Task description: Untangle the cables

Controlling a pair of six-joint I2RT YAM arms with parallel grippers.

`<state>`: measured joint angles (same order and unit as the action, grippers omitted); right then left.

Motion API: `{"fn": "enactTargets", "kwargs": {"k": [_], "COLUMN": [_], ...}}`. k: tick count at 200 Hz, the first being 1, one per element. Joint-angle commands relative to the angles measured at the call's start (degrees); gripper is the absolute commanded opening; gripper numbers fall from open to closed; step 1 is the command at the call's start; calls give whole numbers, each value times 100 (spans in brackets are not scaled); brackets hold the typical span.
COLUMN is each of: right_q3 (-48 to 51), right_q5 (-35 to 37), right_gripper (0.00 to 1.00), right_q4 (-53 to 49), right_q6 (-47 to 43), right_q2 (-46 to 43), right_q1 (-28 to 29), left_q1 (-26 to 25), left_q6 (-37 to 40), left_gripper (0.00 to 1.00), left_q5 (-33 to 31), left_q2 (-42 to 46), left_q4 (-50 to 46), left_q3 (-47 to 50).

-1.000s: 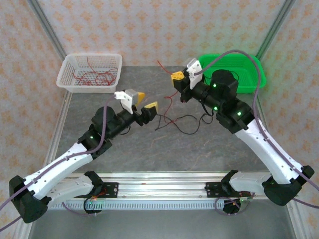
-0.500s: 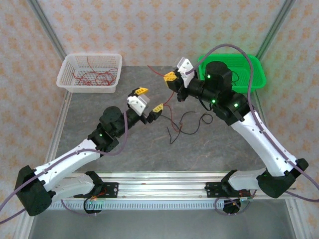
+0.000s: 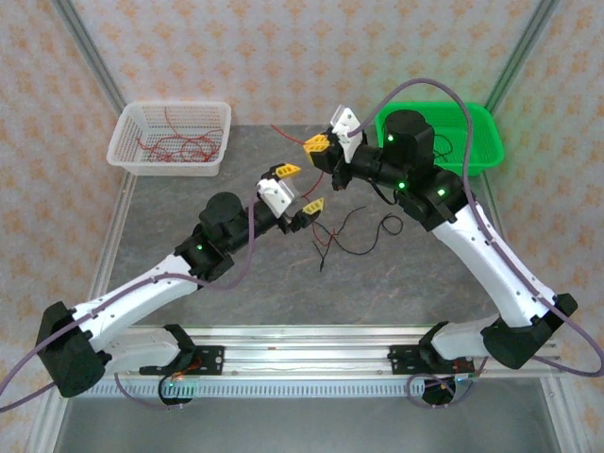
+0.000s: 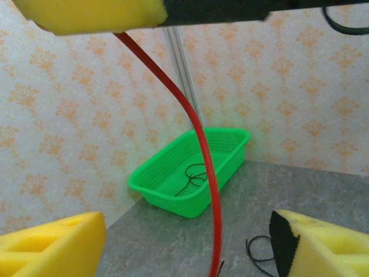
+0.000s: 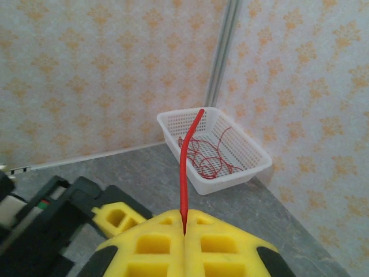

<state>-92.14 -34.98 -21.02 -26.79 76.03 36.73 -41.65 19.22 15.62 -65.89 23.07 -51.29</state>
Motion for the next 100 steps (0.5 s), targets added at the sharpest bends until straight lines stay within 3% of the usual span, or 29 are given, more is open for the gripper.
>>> {"fn": "enactTargets", "kwargs": {"k": [1,25,37,52,79,100], "right_q3": [86,259,299,381,685,1058], "right_q5": [-359,-387,-357,-249,706,2124], "right_gripper": [0,0,0,0,0,27], "right_q4": [498,628,632,660,1017,1063], "right_q6": [263,396,443,560,1576,2898], "right_q2": [-91,-196,-227,-280,-441,-740], "right_q1": [-17,-17,-17,-17,-17,-17], "left_q1": [-36,-36,-36,-45,-104,-157], "left_q6": [-6,-11,-36,-109,-344,-628], "left_gripper": [69,54,34,0,0,0], "left_q5": [-138,-90,-109,-177,-627,-1095], "left_q2": [-246,-486,-535,-502,-330,-235], "left_q4": [193,194,189,264,399,149], "left_q3": [-303,-449,-490,-467,-443,-600]}}
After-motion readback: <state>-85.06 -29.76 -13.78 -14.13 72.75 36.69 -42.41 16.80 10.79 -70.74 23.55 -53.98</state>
